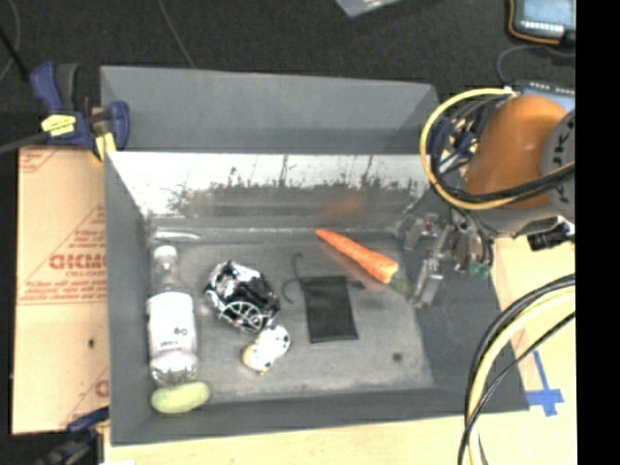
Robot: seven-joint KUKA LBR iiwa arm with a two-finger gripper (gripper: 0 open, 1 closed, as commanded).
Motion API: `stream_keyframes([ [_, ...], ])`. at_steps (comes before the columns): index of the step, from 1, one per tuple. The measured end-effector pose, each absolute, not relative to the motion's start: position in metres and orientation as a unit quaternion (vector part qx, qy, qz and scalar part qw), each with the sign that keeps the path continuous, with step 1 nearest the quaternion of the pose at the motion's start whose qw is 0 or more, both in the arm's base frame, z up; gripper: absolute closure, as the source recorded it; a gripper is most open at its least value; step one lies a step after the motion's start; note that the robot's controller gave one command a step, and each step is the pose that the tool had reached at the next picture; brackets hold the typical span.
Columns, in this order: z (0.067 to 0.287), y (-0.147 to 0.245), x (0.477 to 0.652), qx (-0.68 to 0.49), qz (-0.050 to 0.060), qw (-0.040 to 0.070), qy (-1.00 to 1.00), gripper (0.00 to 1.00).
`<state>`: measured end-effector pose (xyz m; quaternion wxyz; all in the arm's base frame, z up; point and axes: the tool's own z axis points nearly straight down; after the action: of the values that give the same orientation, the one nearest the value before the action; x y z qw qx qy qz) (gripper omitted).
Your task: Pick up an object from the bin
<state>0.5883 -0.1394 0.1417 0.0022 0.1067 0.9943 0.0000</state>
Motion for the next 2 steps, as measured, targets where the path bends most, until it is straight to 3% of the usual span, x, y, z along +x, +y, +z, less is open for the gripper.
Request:
stream_keyframes([
  [1, 0.1, -0.13, 0.59, 0.103, -0.001, 0.008, 0.995, 0.0],
  [2, 0.083, -0.074, 0.606, 0.059, -0.001, 0.003, 0.998, 0.0],
])
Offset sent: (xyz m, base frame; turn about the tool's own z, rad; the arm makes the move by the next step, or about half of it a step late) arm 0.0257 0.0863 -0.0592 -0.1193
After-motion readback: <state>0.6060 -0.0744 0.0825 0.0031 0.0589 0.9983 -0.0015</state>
